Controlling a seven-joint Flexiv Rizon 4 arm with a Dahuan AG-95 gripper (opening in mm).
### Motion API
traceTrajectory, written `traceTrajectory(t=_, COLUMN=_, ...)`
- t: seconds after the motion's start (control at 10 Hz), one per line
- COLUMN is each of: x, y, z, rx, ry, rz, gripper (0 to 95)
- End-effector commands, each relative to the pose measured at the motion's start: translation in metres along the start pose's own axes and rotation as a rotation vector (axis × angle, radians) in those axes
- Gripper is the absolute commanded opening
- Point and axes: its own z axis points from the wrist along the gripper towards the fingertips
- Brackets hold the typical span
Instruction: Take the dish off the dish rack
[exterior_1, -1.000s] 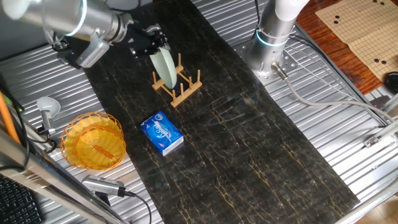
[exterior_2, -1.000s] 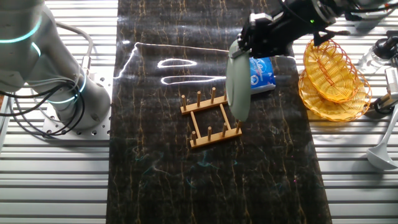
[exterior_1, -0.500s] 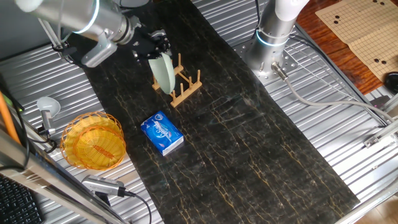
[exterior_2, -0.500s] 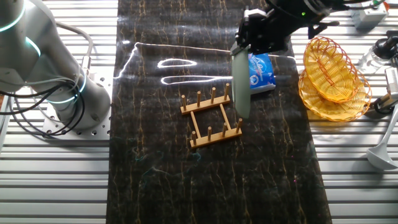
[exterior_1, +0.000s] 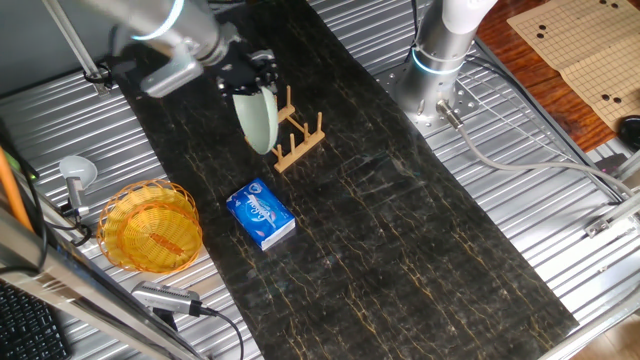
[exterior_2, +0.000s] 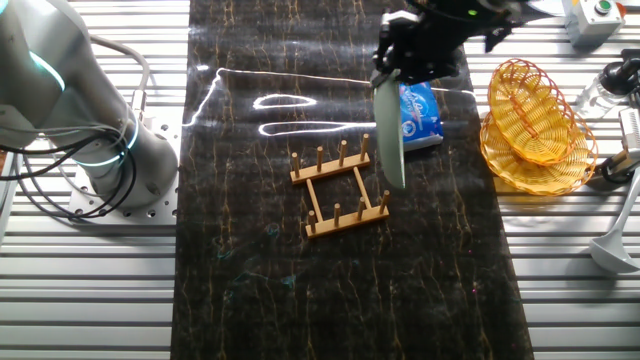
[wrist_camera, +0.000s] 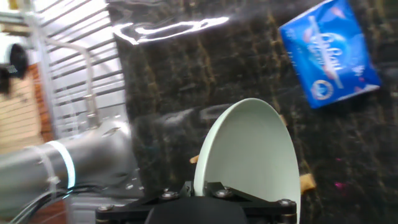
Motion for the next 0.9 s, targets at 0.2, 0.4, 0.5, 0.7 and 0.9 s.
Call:
traceTrajectory(t=0.2, x=-0.004, y=-0.004, z=-0.004, rx=0.100, ry=-0.011, rz=0.056, gripper=0.0)
traceTrajectory(t=0.4, x=-0.008, y=-0.006, z=-0.005, rx=0.145, ry=0.001, rz=0.084, gripper=0.0)
traceTrajectory(t=0.5, x=-0.012, y=-0.008, z=-0.003, rx=0.166, ry=-0.002, rz=0.093, gripper=0.0)
traceTrajectory(t=0.7, x=-0.015, y=-0.014, z=-0.002, rx=0.204, ry=-0.008, rz=0.112, gripper=0.0)
traceTrajectory(t=0.9, x=-0.017, y=-0.023, z=-0.002, rx=0.256, ry=-0.015, rz=0.120, gripper=0.0)
